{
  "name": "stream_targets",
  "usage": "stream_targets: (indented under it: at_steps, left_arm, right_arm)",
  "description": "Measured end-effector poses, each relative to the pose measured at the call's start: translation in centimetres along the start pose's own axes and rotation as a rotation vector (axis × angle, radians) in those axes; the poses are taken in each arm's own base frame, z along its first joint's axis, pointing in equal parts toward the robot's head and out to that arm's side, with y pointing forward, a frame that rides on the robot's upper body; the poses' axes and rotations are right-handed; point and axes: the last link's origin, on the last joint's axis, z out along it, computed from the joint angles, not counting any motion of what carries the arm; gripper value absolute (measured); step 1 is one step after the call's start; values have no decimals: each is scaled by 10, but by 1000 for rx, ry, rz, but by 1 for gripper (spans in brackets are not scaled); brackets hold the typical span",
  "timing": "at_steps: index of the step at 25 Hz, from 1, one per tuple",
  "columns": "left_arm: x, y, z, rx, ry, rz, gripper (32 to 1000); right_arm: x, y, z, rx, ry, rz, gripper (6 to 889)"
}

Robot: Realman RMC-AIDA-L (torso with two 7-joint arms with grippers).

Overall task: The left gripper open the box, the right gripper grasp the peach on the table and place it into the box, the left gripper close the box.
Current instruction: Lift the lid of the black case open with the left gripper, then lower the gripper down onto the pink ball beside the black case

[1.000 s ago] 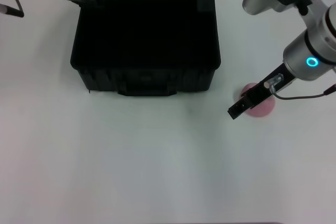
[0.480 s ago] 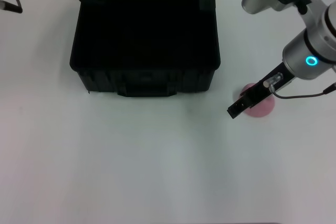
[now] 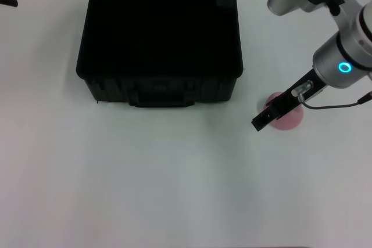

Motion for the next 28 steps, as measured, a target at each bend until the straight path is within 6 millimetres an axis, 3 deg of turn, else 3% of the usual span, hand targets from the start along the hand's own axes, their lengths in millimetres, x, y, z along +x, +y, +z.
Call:
stream_targets:
  at_steps: [10,17,28]
  left_arm:
    - [1,1,-2,0,7,4,388]
    - [1,1,-2,0,7,4,388]
    - [1,0,-2,2,13,0,389]
  right_arm:
    - [0,-3,3,0,-1,12,791]
    - [-2,-19,2,19,-29,36,790]
    - [-5,-27,7,36,-58,38,790]
